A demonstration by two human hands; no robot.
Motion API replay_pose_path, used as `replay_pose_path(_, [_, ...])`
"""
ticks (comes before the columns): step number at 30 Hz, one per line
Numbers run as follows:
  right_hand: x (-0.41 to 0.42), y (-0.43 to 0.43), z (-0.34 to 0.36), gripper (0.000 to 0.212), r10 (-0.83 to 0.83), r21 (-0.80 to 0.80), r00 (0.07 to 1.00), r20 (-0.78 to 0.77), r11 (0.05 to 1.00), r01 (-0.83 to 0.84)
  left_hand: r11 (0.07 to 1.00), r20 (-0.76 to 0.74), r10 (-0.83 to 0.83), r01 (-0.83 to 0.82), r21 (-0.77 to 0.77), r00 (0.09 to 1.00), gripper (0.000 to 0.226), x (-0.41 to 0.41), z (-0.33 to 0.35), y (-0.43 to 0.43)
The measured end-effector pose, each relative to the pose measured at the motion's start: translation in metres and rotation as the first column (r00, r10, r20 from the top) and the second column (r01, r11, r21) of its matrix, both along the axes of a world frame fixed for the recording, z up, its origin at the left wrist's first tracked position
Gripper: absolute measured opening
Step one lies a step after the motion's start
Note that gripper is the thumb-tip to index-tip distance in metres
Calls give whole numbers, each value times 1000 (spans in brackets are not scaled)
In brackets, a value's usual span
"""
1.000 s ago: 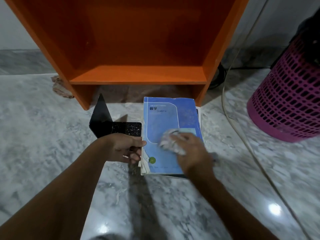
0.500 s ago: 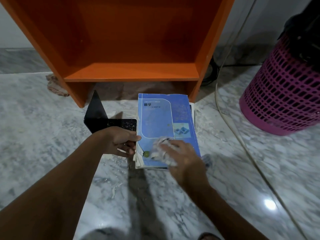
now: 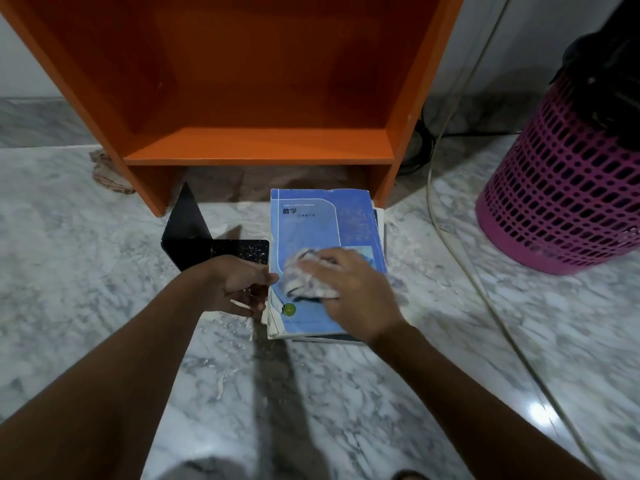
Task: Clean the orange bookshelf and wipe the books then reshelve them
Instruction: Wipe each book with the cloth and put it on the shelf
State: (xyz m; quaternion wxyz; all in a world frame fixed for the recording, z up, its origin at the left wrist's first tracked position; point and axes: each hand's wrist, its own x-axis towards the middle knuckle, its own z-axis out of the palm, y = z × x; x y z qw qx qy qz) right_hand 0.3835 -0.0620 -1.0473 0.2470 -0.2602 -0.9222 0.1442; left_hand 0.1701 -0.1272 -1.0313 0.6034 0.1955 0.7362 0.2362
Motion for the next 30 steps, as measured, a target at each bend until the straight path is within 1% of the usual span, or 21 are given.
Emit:
replay_pose_path(2, [-20,-1,-4,71,133,66,979,156,987,-144,1000,-21,6,-6,6,1000,21,2,0,0])
replay_pose_path(3, [-29,5,-4,73,163,108,967,195,977,-187,1000,-32,12,-12,2,999,19,4,0,0])
replay_pose_path(5, [-45,26,-6,74,204,180,951,234,952,-249,1000,-31,28,-28,-5,999,14,4,2,-1])
replay_pose_path(7, [-57,50,-2,71,192,205,947,258,947,-248,1000,-11,-1,1,-12,1000,13,2,3,-2])
replay_pose_path(8, [-59,64,-2,68,142,184,956,255,964,-192,1000,-3,-21,21,-16,1000,15,1,3,-2])
replay_pose_path(9, [-60,74,1,66,53,148,969,242,985,-91,999,3,-33,33,-17,999,16,1,3,-3])
replay_pose_path(10, [-57,88,0,63,-62,89,970,236,995,42,999,5,-38,38,-15,999,18,1,3,-3])
replay_pose_path(11, [-53,102,-2,60,-193,18,956,220,981,194,999,0,-40,40,-12,999,19,1,3,-2])
replay_pose_path(12, [-45,117,-5,55,-328,-57,926,186,937,343,999,-9,-40,40,-8,999,19,1,3,-2])
replay_pose_path(13, [-35,130,-6,48,-452,-133,880,144,873,470,999,-25,-39,39,-4,999,18,2,3,-1])
replay_pose_path(14, [-25,140,-7,45,-554,-202,828,88,804,559,999,-44,-43,43,1,998,18,2,4,-1])
replay_pose_path(15, [-15,144,-8,45,-616,-242,787,44,757,607,999,-65,-51,52,8,997,17,1,4,-1])
replay_pose_path(16, [-7,142,-8,45,-647,-256,762,8,736,627,998,-89,-62,64,16,994,17,0,4,0])
replay_pose_path(18, [5,123,-9,47,-649,-209,758,-60,751,626,996,-139,-77,82,33,987,19,-1,5,1])
replay_pose_path(19, [9,111,-7,49,-623,-167,778,-82,778,606,996,-157,-69,77,43,985,21,-1,6,2])
replay_pose_path(21, [10,90,-9,51,-555,-111,831,-45,829,548,998,-193,1,12,69,981,23,0,7,8])
replay_pose_path(24, [7,74,-17,52,-482,-169,874,64,857,486,990,-274,122,-96,105,954,34,6,5,16])
replay_pose_path(27, [6,62,-19,56,-462,-183,884,70,865,467,979,-315,171,-126,160,934,35,11,0,20])
replay_pose_path(30, [7,51,-18,57,-440,-188,895,68,876,445,980,-337,171,-124,157,926,32,14,3,19])
